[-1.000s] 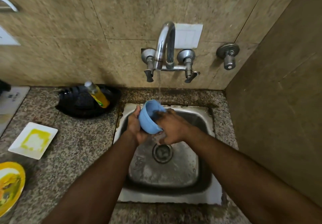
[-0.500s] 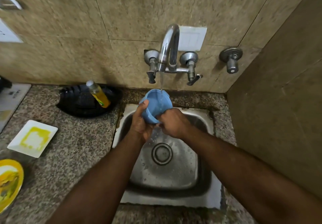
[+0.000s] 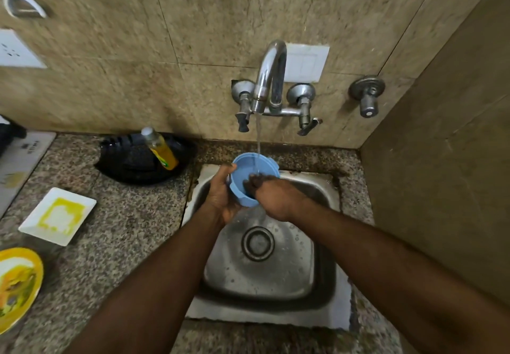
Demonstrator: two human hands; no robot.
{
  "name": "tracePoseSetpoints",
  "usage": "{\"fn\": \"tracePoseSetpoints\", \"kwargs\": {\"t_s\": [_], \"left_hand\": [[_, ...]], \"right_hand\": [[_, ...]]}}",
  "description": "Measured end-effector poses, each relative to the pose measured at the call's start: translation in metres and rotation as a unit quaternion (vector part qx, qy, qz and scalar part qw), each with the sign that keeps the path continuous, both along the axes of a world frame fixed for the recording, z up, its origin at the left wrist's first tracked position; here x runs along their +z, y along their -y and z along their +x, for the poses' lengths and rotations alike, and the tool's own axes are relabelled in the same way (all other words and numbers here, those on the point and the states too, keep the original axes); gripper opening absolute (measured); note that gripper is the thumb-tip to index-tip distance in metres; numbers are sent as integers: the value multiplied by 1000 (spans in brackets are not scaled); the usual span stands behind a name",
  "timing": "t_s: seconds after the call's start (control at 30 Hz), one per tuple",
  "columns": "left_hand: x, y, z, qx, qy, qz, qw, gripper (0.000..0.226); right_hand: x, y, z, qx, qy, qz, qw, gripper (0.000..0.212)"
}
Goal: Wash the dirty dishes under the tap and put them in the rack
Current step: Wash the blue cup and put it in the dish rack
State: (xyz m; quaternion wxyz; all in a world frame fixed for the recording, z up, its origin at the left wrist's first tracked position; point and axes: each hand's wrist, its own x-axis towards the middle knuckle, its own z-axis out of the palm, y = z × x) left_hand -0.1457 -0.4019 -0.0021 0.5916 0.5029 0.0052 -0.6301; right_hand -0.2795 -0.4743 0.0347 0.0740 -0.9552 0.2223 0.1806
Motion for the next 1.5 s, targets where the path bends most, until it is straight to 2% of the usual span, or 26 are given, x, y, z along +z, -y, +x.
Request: {"fn": "tracePoseSetpoints", "kwargs": {"t_s": [0.1, 0.2, 0.3, 0.4, 0.5, 0.6, 0.67, 0.73, 0.87, 0.97, 1.03, 1.13, 1.2, 1.3, 1.43, 1.5], "left_hand": [[-5, 1, -2, -5, 78, 42, 996, 48], [-5, 6, -10, -33, 108, 43, 993, 43], [6, 6, -19, -45, 102, 14, 994, 34], [6, 10, -17, -23, 99, -20, 995, 34], [7, 7, -13, 5, 142, -23, 990, 38], [8, 4, -14, 28, 160, -36, 986, 53], [9, 7, -14, 38, 197, -51, 978, 51], [11, 10, -13, 44, 248, -51, 966, 49], [18, 20, -13, 53, 332, -75, 939, 63], [20, 27, -17, 80, 376, -76, 920, 65], [15, 22, -20, 86, 392, -70, 913, 66], [8, 12, -17, 70, 390, -41, 917, 67], [6, 10, -14, 55, 398, 4, 916, 59], [9, 11, -11, 30, 439, 96, 893, 55], [19, 9, -13, -6, 478, 129, 869, 46], [25, 8, -11, -28, 499, 139, 855, 39]], "right_hand": [[-4, -7, 1, -37, -26, -42, 998, 40], [1, -8, 4, -87, -20, 7, 996, 55], [6, -3, 16, -130, 57, 70, 987, 63], [8, 3, 19, -95, 90, 52, 990, 55], [15, 7, 7, -48, 122, 42, 990, 46], [23, 2, -9, -4, 120, -46, 992, 34], [26, -3, -15, 41, 77, -135, 987, 24], [30, -2, -15, 76, 15, -202, 976, 25], [33, -2, -7, 38, -22, -236, 971, 24], [22, -17, 2, -43, 4, -176, 983, 19], [9, -27, 1, -139, 98, -55, 984, 12], [-5, -35, -3, -256, 245, 147, 923, 14], [-11, -35, -3, -283, 295, 205, 890, 22], [-11, -28, -2, -298, 321, 133, 889, 27], [0, -14, -3, -288, 237, -15, 928, 19], [-4, -11, -7, -307, 247, -94, 914, 36]]}}
